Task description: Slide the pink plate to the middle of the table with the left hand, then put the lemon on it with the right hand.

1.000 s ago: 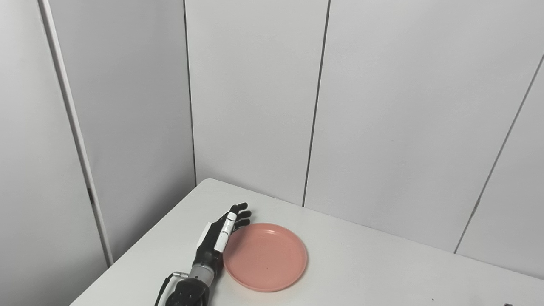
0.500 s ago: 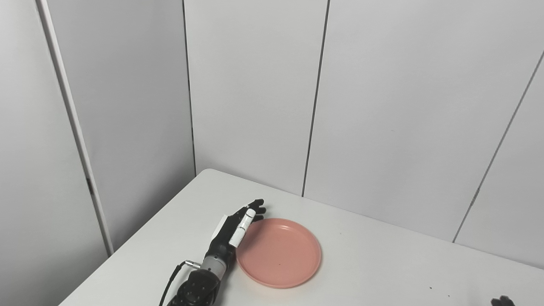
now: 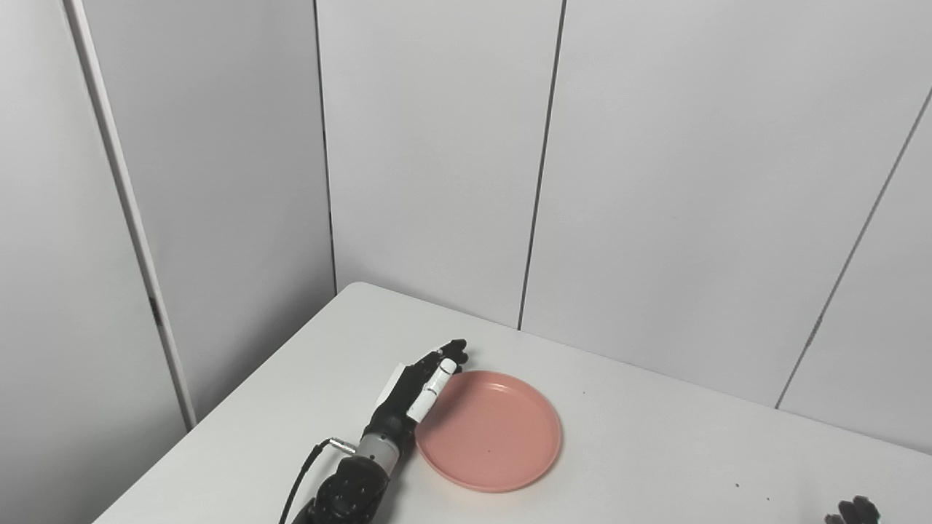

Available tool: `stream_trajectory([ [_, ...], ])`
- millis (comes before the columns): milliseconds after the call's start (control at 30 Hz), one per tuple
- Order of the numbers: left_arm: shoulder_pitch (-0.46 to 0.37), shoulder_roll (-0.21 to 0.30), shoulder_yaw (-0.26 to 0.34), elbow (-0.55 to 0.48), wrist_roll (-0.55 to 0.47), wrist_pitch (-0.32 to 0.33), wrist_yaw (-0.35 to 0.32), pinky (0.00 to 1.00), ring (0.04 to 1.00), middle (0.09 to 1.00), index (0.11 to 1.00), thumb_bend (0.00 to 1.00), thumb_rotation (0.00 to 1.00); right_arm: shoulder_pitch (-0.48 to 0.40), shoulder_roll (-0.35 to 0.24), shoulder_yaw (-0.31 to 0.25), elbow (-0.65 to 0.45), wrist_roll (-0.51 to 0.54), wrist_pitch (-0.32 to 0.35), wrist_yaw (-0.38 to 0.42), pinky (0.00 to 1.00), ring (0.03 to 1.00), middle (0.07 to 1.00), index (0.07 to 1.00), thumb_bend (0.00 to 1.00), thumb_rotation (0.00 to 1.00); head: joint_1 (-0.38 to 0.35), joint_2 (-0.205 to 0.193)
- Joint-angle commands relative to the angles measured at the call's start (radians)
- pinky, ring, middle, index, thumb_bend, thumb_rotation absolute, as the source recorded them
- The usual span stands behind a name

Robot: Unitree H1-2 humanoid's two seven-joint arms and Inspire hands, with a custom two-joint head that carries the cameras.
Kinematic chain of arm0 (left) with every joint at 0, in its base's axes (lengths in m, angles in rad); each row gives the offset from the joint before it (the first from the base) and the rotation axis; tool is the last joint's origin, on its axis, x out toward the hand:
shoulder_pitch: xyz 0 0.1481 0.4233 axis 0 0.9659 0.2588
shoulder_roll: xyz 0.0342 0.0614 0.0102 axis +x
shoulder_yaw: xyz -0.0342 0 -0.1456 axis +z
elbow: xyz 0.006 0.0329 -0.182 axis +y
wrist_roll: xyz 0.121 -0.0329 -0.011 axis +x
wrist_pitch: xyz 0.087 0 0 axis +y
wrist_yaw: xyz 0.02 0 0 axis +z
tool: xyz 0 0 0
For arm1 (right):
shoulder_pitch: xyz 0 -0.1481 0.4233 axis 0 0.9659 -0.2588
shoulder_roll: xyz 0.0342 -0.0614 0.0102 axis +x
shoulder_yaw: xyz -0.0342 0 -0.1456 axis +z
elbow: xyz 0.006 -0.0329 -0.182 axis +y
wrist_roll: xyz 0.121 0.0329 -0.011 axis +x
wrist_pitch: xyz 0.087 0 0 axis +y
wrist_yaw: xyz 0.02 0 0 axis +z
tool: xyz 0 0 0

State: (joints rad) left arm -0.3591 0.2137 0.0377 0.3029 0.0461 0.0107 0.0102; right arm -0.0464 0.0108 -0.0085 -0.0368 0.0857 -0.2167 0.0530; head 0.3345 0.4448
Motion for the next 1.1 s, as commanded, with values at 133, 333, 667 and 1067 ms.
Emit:
stream_trajectory([
  [133, -0.016, -0.021, -0.042, -0.055, 0.017, 0.076, -0.034, 0.85, 0.854, 0.848, 0.833, 0.61, 1.0, -0.015, 0.008, 0.0, -0.004, -0.016, -0.047, -0.01, 1.0, 1.0, 1.0, 1.0, 0.65, 1.0, -0.1, 0.053],
  [333, -0.013, -0.026, -0.062, -0.084, 0.019, 0.099, -0.043, 0.84, 0.852, 0.85, 0.835, 0.59, 1.0, -0.023, 0.019, 0.01, -0.005, -0.027, -0.045, -0.014, 1.0, 1.0, 1.0, 1.0, 0.67, 0.97, -0.152, 0.084],
  [667, -0.009, -0.06, -0.118, -0.096, 0.064, 0.066, -0.032, 0.87, 0.871, 0.877, 0.854, 0.6, 1.0, -0.03, 0.023, 0.017, -0.002, -0.044, -0.046, -0.028, 1.0, 1.0, 1.0, 1.0, 0.69, 0.95, -0.192, 0.106],
  [1067, 0.005, -0.112, -0.172, -0.142, 0.131, 0.064, -0.008, 0.84, 0.87, 0.873, 0.852, 0.56, 1.0, -0.028, 0.026, 0.019, -0.006, -0.051, -0.041, -0.034, 1.0, 1.0, 1.0, 1.0, 0.68, 0.95, -0.244, 0.116],
])
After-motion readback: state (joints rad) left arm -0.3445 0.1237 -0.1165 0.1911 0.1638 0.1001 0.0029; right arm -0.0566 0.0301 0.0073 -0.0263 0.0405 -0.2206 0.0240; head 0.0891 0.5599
